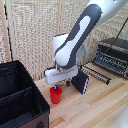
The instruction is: Kindly spot and seek the red cup placed ahead of you. Cautiously adjust your gripper towards the red cup, gripping it gently. Find the after-storage area of the caddy. Relocate the red cup in your grip over the rear portion and softly release it into the compartment.
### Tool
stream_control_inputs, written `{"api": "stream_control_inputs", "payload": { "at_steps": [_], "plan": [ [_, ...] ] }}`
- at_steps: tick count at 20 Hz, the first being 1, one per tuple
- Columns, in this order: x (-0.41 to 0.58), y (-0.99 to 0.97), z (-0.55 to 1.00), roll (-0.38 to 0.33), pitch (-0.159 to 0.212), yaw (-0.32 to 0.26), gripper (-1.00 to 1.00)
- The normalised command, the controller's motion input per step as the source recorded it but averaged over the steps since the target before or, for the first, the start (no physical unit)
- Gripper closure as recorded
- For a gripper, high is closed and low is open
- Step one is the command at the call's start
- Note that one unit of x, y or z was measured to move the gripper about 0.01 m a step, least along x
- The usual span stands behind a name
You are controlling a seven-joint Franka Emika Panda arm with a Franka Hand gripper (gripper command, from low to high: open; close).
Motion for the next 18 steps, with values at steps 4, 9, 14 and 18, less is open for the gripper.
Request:
{"api": "stream_control_inputs", "payload": {
  "at_steps": [4, 9, 14, 18],
  "plan": [
    [0.219, -0.01, -0.39, 0.0, -0.014, 0.142, -1.0],
    [0.113, 0.01, -0.29, -0.024, -0.015, 0.111, -1.0],
    [0.001, 0.19, -0.07, -0.065, 0.025, 0.034, 1.0],
    [0.0, 0.08, -0.01, -0.028, -0.008, 0.012, 1.0]
  ]
}}
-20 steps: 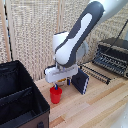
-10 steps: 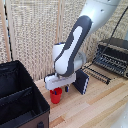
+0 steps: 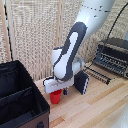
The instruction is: Kindly spot and seek the red cup placed ahead of you. Cautiously adjust your gripper towards the red cup, gripping it gently. Find the after-storage area of the caddy. Relocate the red cup in your grip over the rear portion and softly release it into the compartment.
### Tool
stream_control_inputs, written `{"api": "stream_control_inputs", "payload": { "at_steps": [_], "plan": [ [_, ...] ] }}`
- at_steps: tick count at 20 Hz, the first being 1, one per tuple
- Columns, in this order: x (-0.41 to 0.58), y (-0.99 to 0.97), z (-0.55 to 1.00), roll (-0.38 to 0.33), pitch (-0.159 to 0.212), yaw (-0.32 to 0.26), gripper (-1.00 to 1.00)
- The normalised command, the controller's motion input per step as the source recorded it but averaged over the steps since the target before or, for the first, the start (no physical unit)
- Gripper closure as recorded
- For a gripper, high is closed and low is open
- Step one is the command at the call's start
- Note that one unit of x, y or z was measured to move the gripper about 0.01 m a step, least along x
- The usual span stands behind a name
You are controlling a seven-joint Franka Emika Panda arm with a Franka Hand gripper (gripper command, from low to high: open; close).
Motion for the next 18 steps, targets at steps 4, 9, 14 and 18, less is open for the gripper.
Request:
{"api": "stream_control_inputs", "payload": {
  "at_steps": [4, 9, 14, 18],
  "plan": [
    [0.007, 0.0, 0.09, 0.0, -0.054, -0.023, 1.0],
    [0.0, 0.03, 0.26, 0.029, -0.02, -0.075, 1.0],
    [0.0, 0.03, 0.37, 0.1, 0.017, -0.115, 1.0],
    [0.051, 0.02, 0.63, 0.132, 0.083, -0.083, 1.0]
  ]
}}
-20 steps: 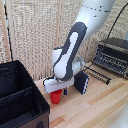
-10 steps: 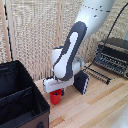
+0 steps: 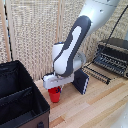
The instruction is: Kindly spot and seek the red cup placed ahead of you. Cautiously adjust your gripper towards the red cup, gripping it gently. Find the after-storage area of the caddy. Relocate the red cup in your grip over the rear portion and softly release it into the compartment.
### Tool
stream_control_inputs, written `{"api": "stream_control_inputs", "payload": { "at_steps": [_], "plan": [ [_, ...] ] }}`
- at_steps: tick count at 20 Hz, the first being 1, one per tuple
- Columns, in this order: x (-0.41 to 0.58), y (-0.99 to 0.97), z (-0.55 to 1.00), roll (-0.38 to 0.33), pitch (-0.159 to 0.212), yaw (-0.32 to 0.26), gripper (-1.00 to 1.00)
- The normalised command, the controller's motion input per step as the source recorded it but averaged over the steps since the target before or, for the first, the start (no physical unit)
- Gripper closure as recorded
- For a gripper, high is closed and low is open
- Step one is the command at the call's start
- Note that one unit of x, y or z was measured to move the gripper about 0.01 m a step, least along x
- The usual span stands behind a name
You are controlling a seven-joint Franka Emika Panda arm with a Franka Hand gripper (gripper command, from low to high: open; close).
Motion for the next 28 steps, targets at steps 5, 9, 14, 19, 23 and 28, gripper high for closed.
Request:
{"api": "stream_control_inputs", "payload": {
  "at_steps": [5, 9, 14, 19, 23, 28],
  "plan": [
    [0.425, 0.04, 0.71, 0.107, 0.117, -0.059, 1.0],
    [0.664, 0.13, 0.8, 0.068, 0.103, -0.032, 1.0],
    [0.712, 0.24, 0.87, 0.02, 0.088, -0.021, 1.0],
    [0.647, 0.33, 0.93, 0.003, 0.108, -0.003, 1.0],
    [0.337, 0.55, 1.0, -0.001, 0.075, 0.0, 1.0],
    [0.222, 0.71, 0.97, -0.022, 0.045, 0.0, 1.0]
  ]
}}
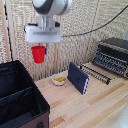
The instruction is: Kindly spot and seek the red cup placed ahead of you. Cautiously adjust your gripper towards the red cup, gripping it gently. Find the after-storage area of the caddy. Relocate the red cup in your grip over the rear portion and softly release it into the compartment.
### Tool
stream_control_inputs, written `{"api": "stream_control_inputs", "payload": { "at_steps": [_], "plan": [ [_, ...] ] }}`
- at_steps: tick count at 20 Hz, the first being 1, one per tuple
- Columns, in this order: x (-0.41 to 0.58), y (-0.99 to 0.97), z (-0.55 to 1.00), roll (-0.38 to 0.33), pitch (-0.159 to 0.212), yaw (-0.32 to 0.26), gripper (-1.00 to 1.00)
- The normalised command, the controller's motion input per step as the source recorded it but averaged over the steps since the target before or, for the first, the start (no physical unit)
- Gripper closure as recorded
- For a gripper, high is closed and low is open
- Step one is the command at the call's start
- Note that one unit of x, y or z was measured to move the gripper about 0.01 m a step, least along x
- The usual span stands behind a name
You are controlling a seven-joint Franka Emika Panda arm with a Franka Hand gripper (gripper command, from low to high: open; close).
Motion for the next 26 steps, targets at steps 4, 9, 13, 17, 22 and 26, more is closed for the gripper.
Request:
{"api": "stream_control_inputs", "payload": {
  "at_steps": [4, 9, 13, 17, 22, 26],
  "plan": [
    [0.197, 0.8, 0.8, -0.075, 0.026, -0.001, 1.0],
    [0.273, 0.82, 0.19, -0.084, 0.0, -0.031, 1.0],
    [0.283, 0.81, -0.13, -0.07, 0.0, -0.04, 1.0],
    [0.281, 0.67, -0.29, -0.046, 0.0, -0.048, 1.0],
    [0.152, 0.68, -0.38, -0.118, 0.071, -0.012, 1.0],
    [0.116, 0.41, -0.39, -0.169, 0.14, 0.061, -1.0]
  ]
}}
